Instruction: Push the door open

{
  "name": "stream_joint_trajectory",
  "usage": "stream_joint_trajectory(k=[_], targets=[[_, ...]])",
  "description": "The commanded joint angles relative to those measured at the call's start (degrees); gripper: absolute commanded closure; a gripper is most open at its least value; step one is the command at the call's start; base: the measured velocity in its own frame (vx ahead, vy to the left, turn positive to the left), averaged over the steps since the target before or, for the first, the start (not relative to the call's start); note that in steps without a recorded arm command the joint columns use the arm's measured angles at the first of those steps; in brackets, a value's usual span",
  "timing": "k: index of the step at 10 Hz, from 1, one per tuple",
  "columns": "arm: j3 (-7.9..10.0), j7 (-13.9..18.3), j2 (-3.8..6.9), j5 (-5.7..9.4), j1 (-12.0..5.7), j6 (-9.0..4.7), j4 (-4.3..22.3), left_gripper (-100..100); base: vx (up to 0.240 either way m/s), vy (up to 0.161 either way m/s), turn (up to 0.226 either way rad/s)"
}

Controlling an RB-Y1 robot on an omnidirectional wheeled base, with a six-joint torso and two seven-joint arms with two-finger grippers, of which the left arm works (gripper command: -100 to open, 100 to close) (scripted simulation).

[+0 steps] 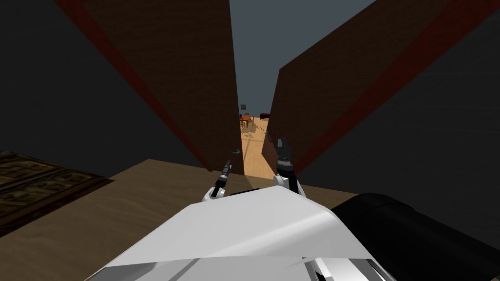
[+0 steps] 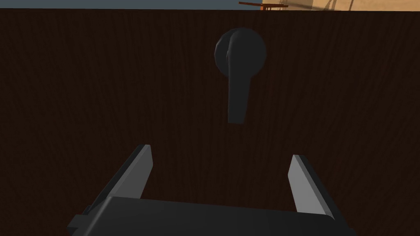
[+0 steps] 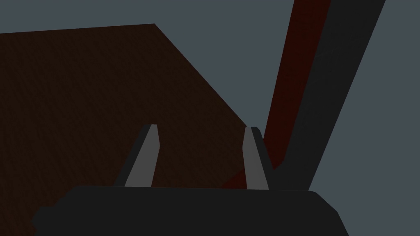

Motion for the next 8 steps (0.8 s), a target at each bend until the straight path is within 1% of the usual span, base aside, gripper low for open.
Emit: stream_joint_trajectory(k=[1,2,3,4,6,8], targets=[[-0.06,0.27,-0.16,-0.06,-0.82,-0.47,1.88,-100,0.072,0.03,-0.037],[-0.16,0.5,-0.27,-0.14,-1.25,-0.61,2.89,-100,0.086,0.047,-0.05],[-0.06,0.35,-0.21,-0.07,-1.18,-0.56,2.49,-100,0.04,0.026,-0.013],[0.11,0.14,-0.2,0.05,-1.29,-0.74,2.89,-100,0.119,-0.015,-0.032],[0.29,-0.12,-0.24,0.17,-1.33,-0.86,3.14,-100,0.165,-0.036,-0.024],[0.57,-0.51,-0.43,0.35,-1.38,-1.05,3.52,-100,0.207,-0.068,-0.031]])
